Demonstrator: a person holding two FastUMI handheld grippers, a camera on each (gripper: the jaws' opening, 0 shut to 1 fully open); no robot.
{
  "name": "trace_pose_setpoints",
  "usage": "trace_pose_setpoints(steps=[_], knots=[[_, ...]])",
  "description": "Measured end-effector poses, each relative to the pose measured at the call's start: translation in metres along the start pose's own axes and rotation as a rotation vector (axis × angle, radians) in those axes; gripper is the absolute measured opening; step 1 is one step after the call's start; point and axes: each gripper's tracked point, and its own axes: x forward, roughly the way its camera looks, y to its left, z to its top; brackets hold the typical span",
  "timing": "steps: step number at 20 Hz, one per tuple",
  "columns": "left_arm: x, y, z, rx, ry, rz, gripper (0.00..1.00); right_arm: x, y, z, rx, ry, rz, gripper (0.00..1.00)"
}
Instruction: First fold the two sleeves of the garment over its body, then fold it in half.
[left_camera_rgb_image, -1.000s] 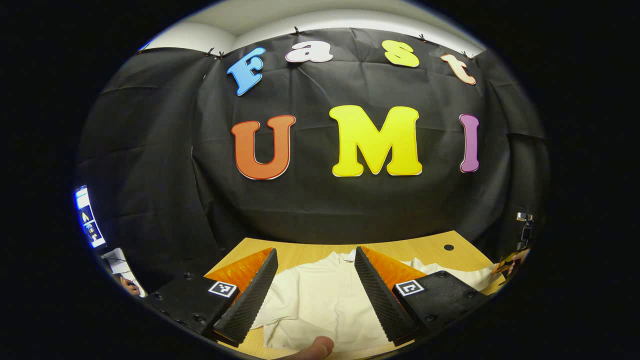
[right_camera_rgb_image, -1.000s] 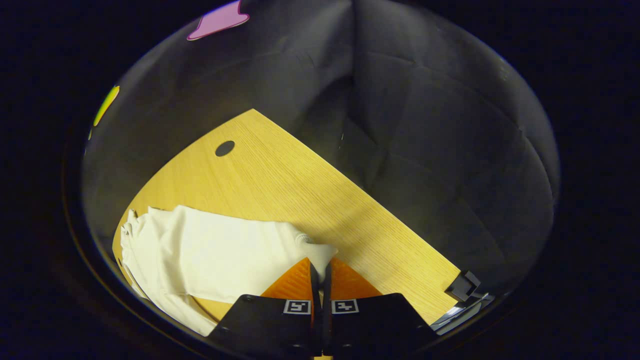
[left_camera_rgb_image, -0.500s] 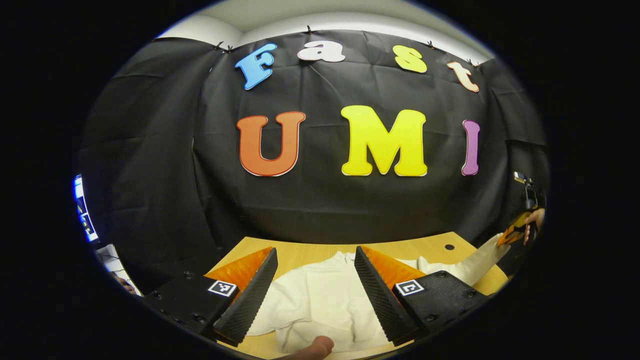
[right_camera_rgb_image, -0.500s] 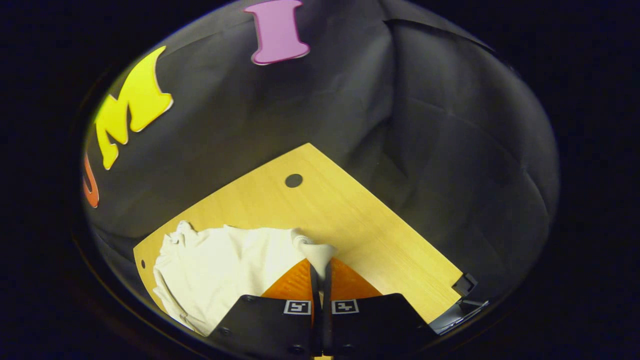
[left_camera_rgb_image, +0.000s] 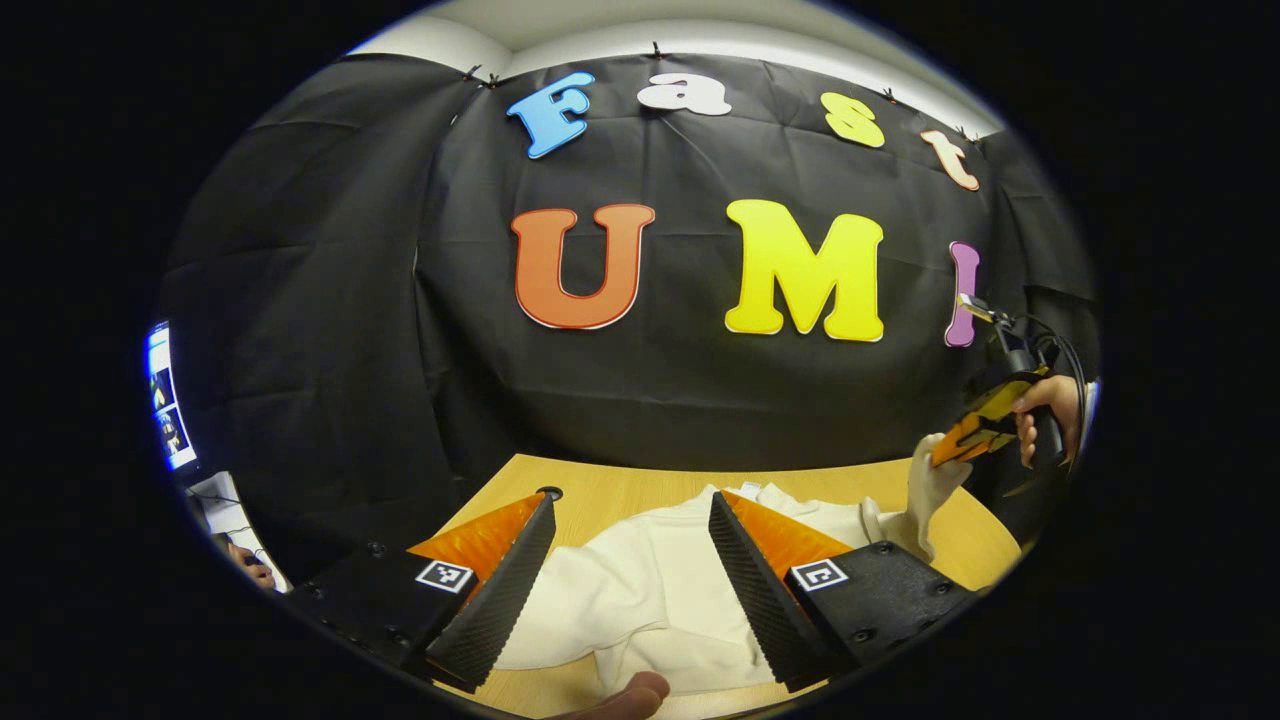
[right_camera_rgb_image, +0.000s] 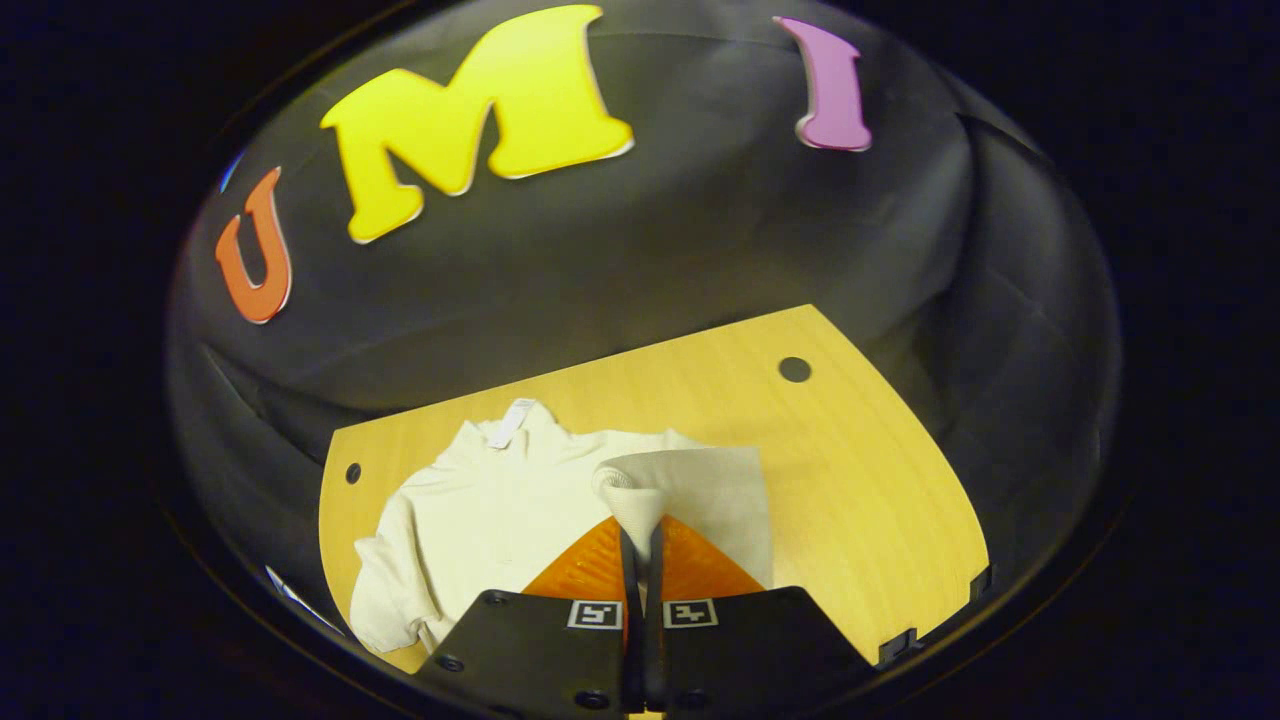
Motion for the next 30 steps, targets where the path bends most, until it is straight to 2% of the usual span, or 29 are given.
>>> trace_pose_setpoints(steps=[6, 12, 15, 18, 21, 22, 23, 25, 26, 27, 28, 29, 30], knots=[[0.006, 0.022, -0.021, -0.028, 0.046, 0.035, 0.99, 0.045, 0.141, -0.055, -0.119, 0.117, 0.124, 0.00], [0.009, 0.038, -0.027, -0.028, 0.043, 0.034, 0.99, 0.100, 0.242, -0.124, -0.239, 0.212, 0.188, 0.00], [0.007, 0.042, -0.031, -0.036, 0.052, 0.032, 0.99, 0.127, 0.267, -0.150, -0.311, 0.244, 0.178, 0.00], [0.007, 0.051, -0.039, -0.053, 0.070, 0.049, 0.99, 0.147, 0.271, -0.164, -0.343, 0.266, 0.168, 0.01], [0.005, 0.055, -0.044, -0.067, 0.080, 0.063, 0.99, 0.145, 0.278, -0.164, -0.263, 0.275, 0.215, 0.05], [0.004, 0.056, -0.044, -0.072, 0.081, 0.070, 0.99, 0.144, 0.283, -0.161, -0.229, 0.271, 0.241, 0.15], [0.003, 0.055, -0.045, -0.076, 0.085, 0.071, 0.99, 0.139, 0.281, -0.157, -0.208, 0.264, 0.241, 0.28], [0.002, 0.056, -0.047, -0.077, 0.088, 0.078, 0.99, 0.130, 0.279, -0.146, -0.195, 0.247, 0.255, 0.47], [0.001, 0.057, -0.046, -0.074, 0.088, 0.085, 0.99, 0.124, 0.277, -0.142, -0.191, 0.237, 0.267, 0.52], [0.001, 0.059, -0.045, -0.065, 0.083, 0.095, 0.99, 0.117, 0.275, -0.139, -0.187, 0.231, 0.279, 0.71], [0.001, 0.063, -0.045, -0.056, 0.079, 0.109, 0.99, 0.109, 0.271, -0.135, -0.185, 0.223, 0.288, 0.73], [0.001, 0.068, -0.047, -0.047, 0.079, 0.125, 0.99, 0.101, 0.266, -0.130, -0.186, 0.216, 0.287, 0.88], [0.001, 0.074, -0.047, -0.038, 0.081, 0.145, 0.99, 0.092, 0.259, -0.129, -0.190, 0.213, 0.292, 0.93]])
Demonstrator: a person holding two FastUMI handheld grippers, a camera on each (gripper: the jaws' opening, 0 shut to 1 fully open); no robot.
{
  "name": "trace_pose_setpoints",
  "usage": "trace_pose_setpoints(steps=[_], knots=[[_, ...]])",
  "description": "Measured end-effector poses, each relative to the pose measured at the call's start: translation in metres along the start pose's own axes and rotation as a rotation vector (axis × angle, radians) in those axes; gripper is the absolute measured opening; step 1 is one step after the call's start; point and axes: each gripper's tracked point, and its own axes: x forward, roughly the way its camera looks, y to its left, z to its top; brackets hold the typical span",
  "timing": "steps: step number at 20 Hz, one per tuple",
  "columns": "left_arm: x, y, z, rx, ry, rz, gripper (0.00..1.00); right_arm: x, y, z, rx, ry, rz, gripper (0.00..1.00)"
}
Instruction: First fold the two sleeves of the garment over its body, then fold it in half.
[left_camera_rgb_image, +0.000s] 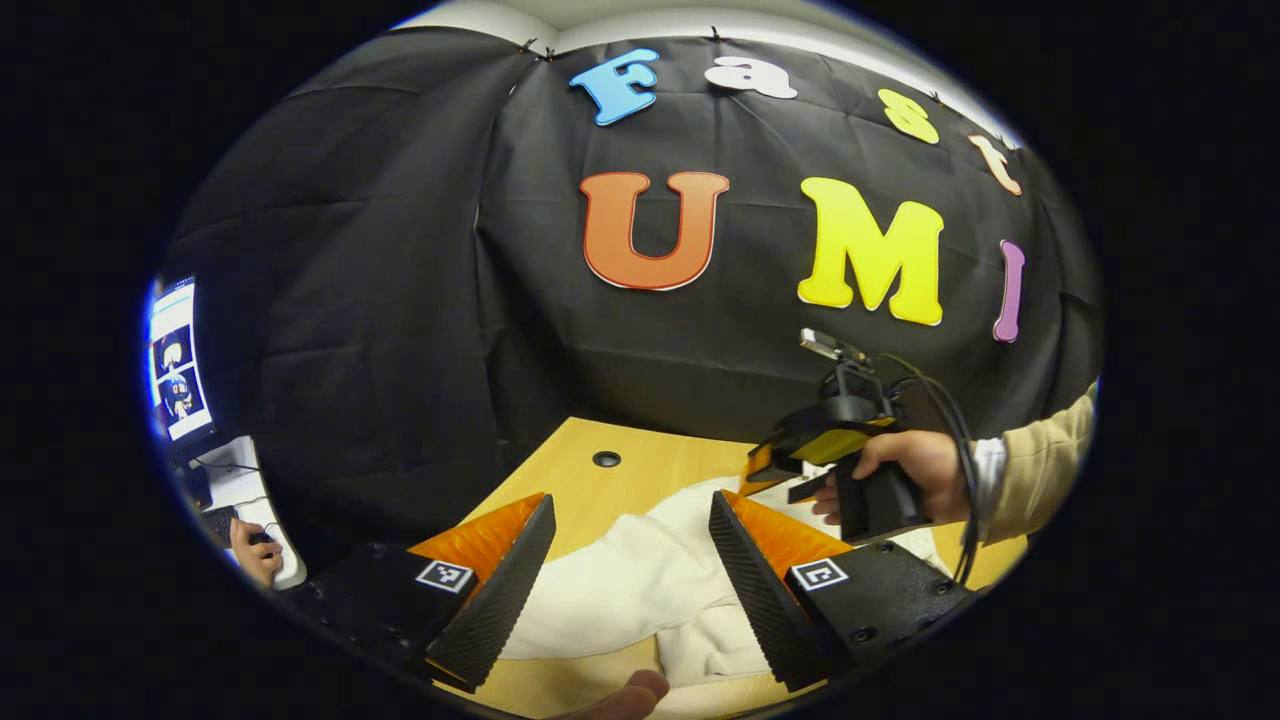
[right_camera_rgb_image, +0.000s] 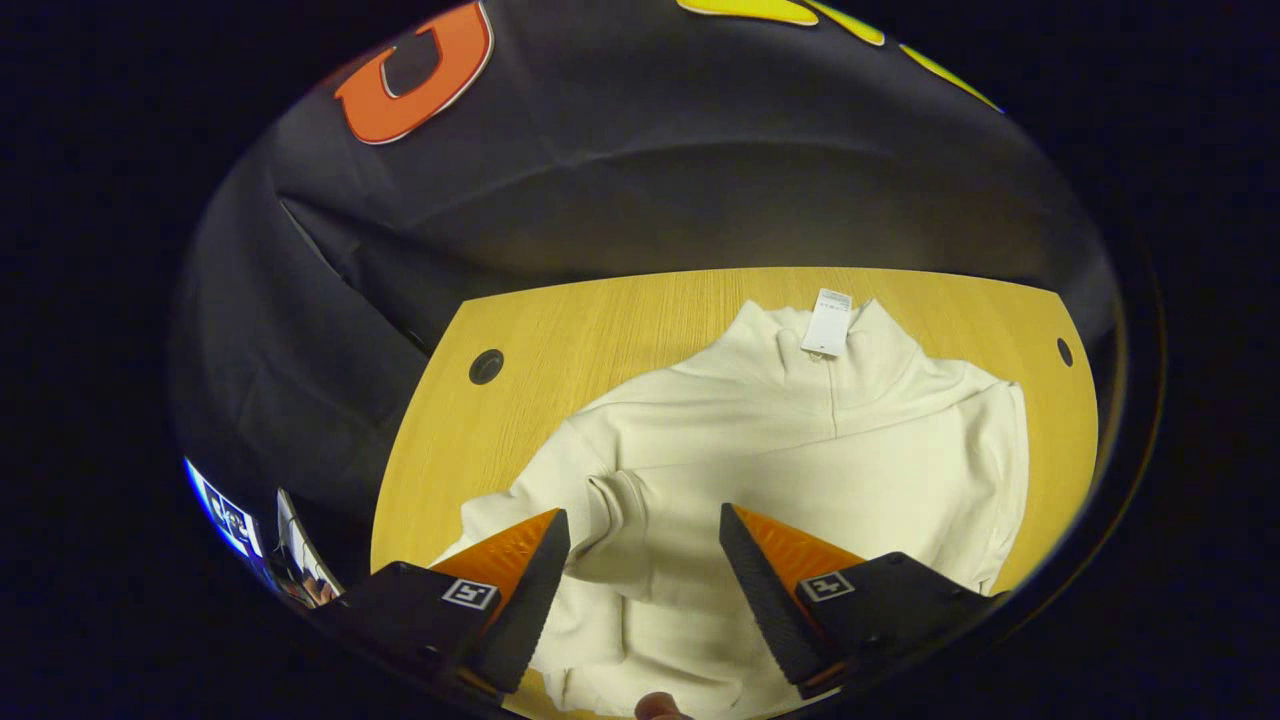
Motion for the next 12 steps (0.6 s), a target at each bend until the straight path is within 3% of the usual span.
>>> trace_pose_setpoints(steps=[4, 7, 8, 10, 12], knots=[[0.003, 0.037, -0.018, 0.002, 0.025, 0.096, 0.99, -0.042, -0.021, -0.012, -0.030, -0.023, 0.020, 0.96], [0.008, 0.067, -0.037, 0.012, 0.050, 0.173, 0.99, -0.077, -0.048, -0.024, -0.046, -0.069, -0.022, 0.92], [0.009, 0.080, -0.046, 0.003, 0.065, 0.201, 1.00, -0.088, -0.060, -0.031, -0.047, -0.078, -0.048, 0.96], [0.007, 0.108, -0.075, -0.031, 0.125, 0.263, 0.99, -0.107, -0.072, -0.053, -0.051, -0.058, -0.053, 0.92], [0.004, 0.135, -0.106, -0.079, 0.188, 0.327, 0.99, -0.122, -0.082, -0.072, -0.053, -0.034, -0.061, 0.96]])
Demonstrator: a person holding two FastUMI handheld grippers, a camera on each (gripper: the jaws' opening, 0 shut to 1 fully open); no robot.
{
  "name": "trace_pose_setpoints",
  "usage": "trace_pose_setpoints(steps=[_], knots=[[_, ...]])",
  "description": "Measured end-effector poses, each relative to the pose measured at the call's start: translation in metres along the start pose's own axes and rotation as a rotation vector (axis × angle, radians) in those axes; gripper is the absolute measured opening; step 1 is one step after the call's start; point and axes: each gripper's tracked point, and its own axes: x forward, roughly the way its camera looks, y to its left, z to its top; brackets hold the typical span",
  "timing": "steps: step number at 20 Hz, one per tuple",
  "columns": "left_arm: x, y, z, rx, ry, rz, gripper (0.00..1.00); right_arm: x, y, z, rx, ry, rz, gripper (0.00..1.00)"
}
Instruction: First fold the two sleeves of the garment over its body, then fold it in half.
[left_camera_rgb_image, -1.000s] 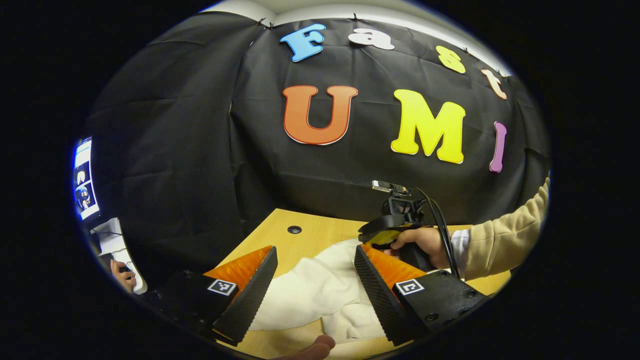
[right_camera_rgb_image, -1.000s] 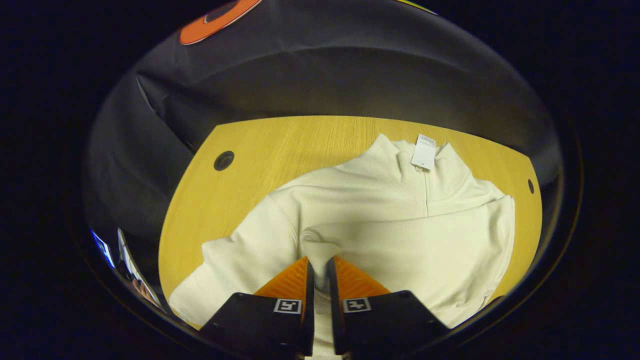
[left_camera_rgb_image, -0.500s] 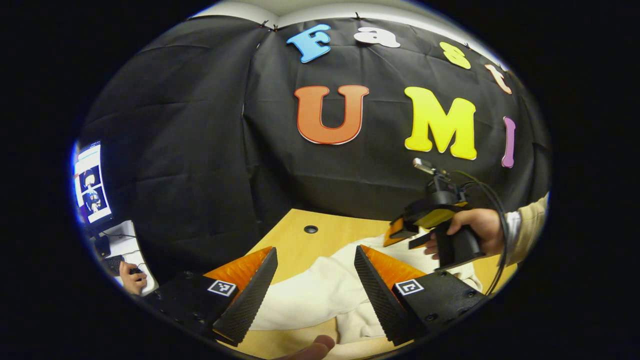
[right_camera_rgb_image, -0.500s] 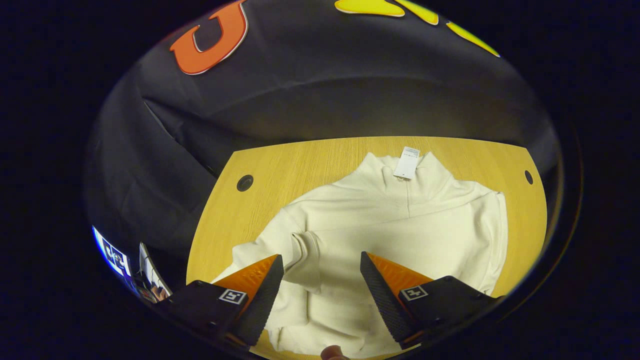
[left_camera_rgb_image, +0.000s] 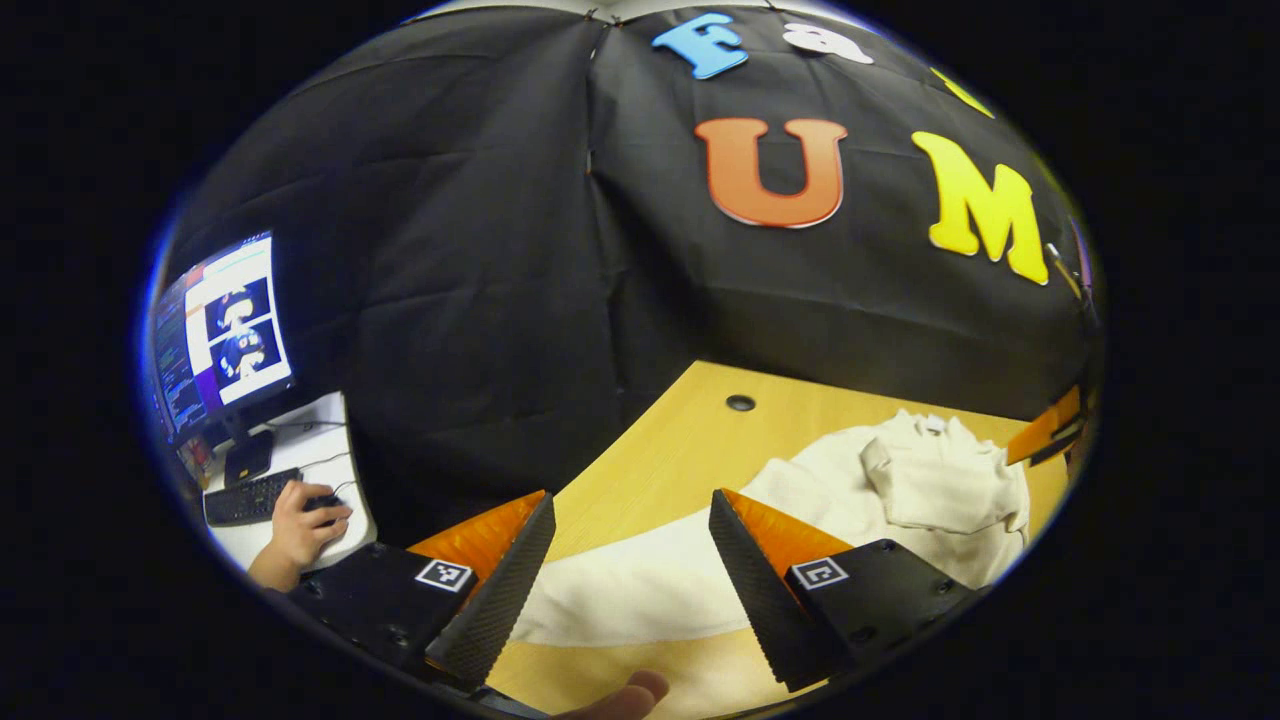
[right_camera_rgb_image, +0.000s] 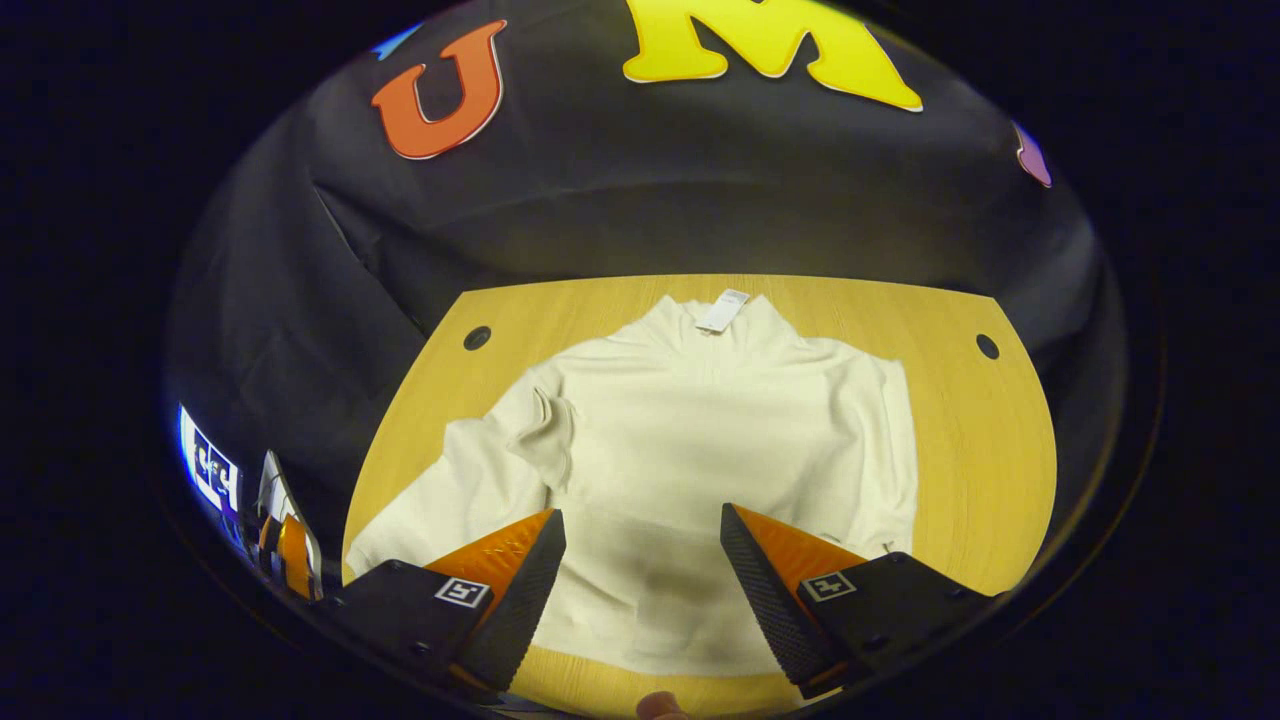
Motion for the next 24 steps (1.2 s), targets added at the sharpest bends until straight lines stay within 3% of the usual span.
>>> trace_pose_setpoints(steps=[4, 13, 17, 18, 24], knots=[[0.009, 0.037, -0.046, -0.083, 0.137, 0.104, 0.99, -0.018, -0.015, -0.033, -0.021, 0.045, -0.029, 0.93], [0.023, 0.073, -0.119, -0.204, 0.416, 0.224, 0.99, -0.059, 0.000, -0.070, -0.067, 0.071, -0.018, 0.96], [0.034, 0.078, -0.137, -0.239, 0.516, 0.191, 0.99, -0.067, 0.017, -0.071, -0.076, 0.063, 0.003, 0.93], [0.035, 0.076, -0.139, -0.239, 0.537, 0.179, 0.99, -0.067, 0.020, -0.071, -0.078, 0.064, 0.007, 0.96], [0.038, 0.080, -0.139, -0.233, 0.609, 0.146, 0.86, -0.073, 0.023, -0.075, -0.052, 0.052, 0.012, 0.93]])
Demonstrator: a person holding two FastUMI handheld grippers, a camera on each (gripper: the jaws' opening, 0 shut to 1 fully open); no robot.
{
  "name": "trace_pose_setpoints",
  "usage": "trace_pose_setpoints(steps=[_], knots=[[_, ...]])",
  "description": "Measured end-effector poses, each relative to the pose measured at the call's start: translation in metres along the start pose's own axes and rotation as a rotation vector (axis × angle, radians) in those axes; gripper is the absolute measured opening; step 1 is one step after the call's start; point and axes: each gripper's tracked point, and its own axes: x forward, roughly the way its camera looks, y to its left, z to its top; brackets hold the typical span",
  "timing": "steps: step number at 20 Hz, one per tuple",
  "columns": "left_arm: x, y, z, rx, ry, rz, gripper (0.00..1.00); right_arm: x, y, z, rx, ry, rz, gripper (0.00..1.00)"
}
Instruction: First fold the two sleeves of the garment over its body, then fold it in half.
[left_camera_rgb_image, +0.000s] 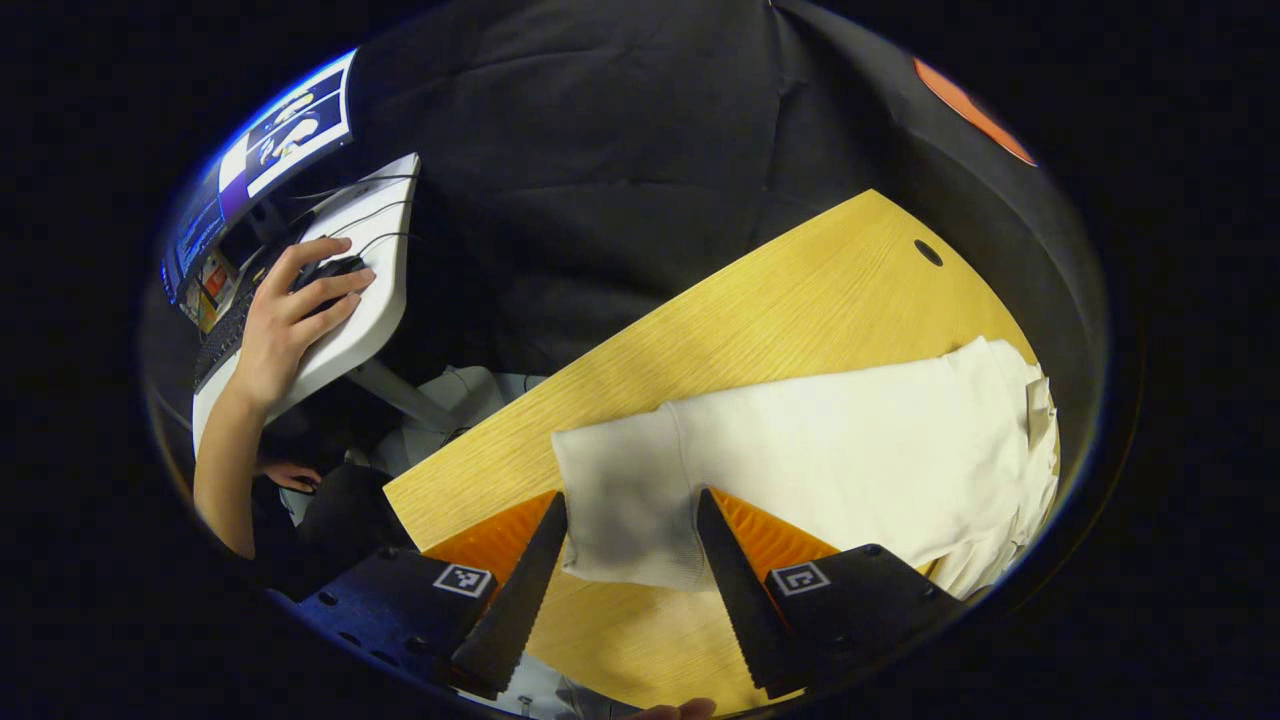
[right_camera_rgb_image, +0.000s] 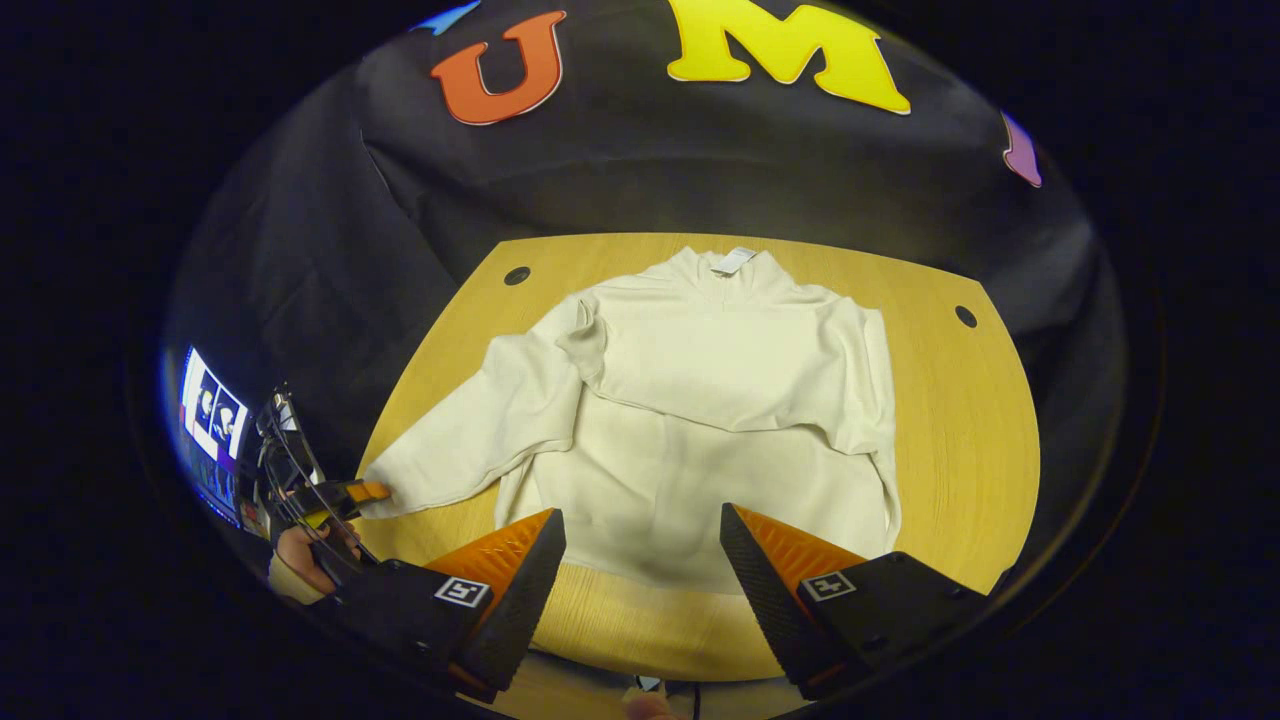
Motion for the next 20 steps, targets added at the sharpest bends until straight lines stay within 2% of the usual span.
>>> trace_pose_setpoints(steps=[1, 2, 3, 4, 5, 6, 7, 10, 11, 12, 14, 16, 19, 20], knots=[[-0.001, -0.001, 0.001, 0.010, 0.012, -0.006, 0.89, 0.000, -0.003, -0.001, 0.017, 0.001, -0.002, 0.96], [0.001, -0.001, 0.001, 0.025, 0.028, -0.013, 0.79, -0.001, -0.006, -0.003, 0.034, 0.002, -0.005, 0.93], [0.001, -0.001, 0.001, 0.035, 0.044, -0.019, 0.82, -0.003, -0.010, -0.004, 0.050, -0.001, -0.008, 0.96], [0.001, -0.002, 0.001, 0.040, 0.061, -0.028, 0.72, -0.005, -0.017, -0.004, 0.064, -0.007, -0.015, 0.93], [0.002, -0.004, 0.002, 0.044, 0.078, -0.038, 0.67, -0.008, -0.023, -0.004, 0.079, -0.017, -0.019, 0.96], [0.002, -0.007, 0.002, 0.041, 0.093, -0.052, 0.70, -0.011, -0.031, -0.004, 0.091, -0.026, -0.026, 0.96], [0.003, -0.009, 0.002, 0.025, 0.108, -0.070, 0.51, -0.015, -0.040, -0.004, 0.101, -0.038, -0.036, 0.96], [0.002, -0.012, 0.003, -0.021, 0.142, -0.068, 0.20, -0.024, -0.067, -0.010, 0.141, -0.056, -0.057, 0.93], [0.001, -0.013, 0.004, -0.009, 0.144, -0.059, 0.16, -0.026, -0.076, -0.012, 0.160, -0.059, -0.061, 0.96], [0.001, -0.012, 0.005, 0.001, 0.146, -0.045, 0.14, -0.028, -0.086, -0.014, 0.179, -0.061, -0.070, 0.93], [-0.004, -0.015, 0.005, 0.023, 0.159, -0.028, 0.08, -0.031, -0.116, -0.015, 0.227, -0.070, -0.125, 0.96], [-0.013, -0.021, 0.014, 0.056, 0.138, -0.018, 0.05, -0.032, -0.130, -0.015, 0.267, -0.067, -0.125, 0.93], [-0.037, -0.042, 0.032, 0.119, 0.107, -0.011, 0.04, -0.033, -0.143, -0.015, 0.288, -0.081, -0.099, 0.93], [-0.047, -0.053, 0.038, 0.152, 0.100, -0.018, 0.04, -0.034, -0.149, -0.015, 0.294, -0.081, -0.090, 0.96]])
